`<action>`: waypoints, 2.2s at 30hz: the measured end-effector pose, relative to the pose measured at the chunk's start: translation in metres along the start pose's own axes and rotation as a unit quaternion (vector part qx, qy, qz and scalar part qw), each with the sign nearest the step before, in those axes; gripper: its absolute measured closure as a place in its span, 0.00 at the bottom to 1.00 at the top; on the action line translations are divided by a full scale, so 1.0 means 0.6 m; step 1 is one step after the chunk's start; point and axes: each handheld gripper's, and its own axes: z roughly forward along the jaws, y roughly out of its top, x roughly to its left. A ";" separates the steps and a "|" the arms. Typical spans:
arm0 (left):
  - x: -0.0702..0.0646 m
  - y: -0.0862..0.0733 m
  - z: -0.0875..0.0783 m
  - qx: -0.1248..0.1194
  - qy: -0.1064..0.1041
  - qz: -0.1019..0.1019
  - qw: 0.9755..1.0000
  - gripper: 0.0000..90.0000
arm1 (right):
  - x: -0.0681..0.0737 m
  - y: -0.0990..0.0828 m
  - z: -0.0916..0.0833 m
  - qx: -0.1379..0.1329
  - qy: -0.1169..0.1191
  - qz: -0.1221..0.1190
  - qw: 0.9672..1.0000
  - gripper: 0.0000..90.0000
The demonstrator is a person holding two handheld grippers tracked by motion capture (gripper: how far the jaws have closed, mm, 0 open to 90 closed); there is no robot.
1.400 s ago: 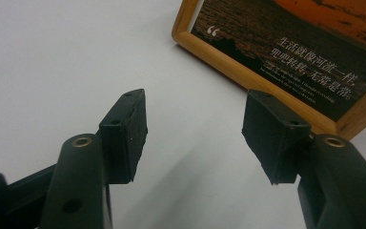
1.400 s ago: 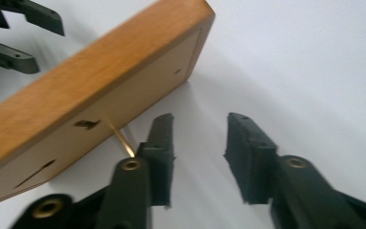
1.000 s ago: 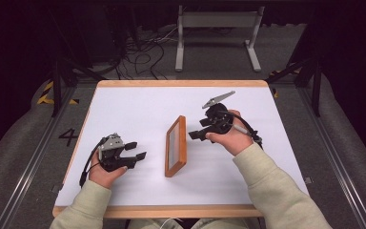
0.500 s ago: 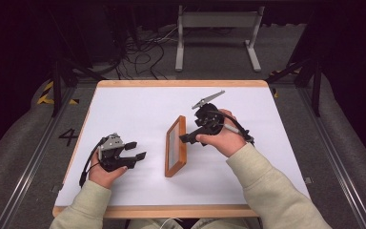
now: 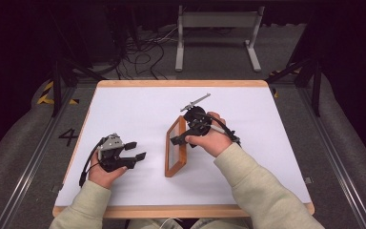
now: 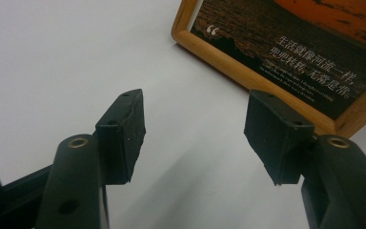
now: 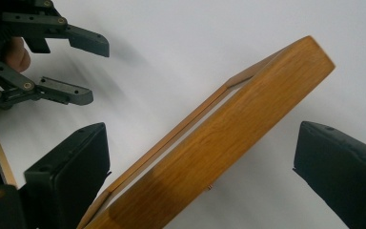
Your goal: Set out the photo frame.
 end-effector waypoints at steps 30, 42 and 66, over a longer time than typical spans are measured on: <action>-0.003 0.000 0.006 0.009 -0.001 0.009 1.000 0.44 | 0.016 -0.004 0.051 0.090 0.026 0.020 0.995 0.37; -0.003 -0.001 0.005 0.007 0.001 0.011 1.000 0.44 | 0.020 -0.002 0.048 0.101 0.009 0.042 0.994 0.48; 0.001 -0.001 -0.005 -0.004 0.014 0.003 1.000 0.46 | 0.042 0.016 0.017 0.079 0.061 0.044 0.994 0.84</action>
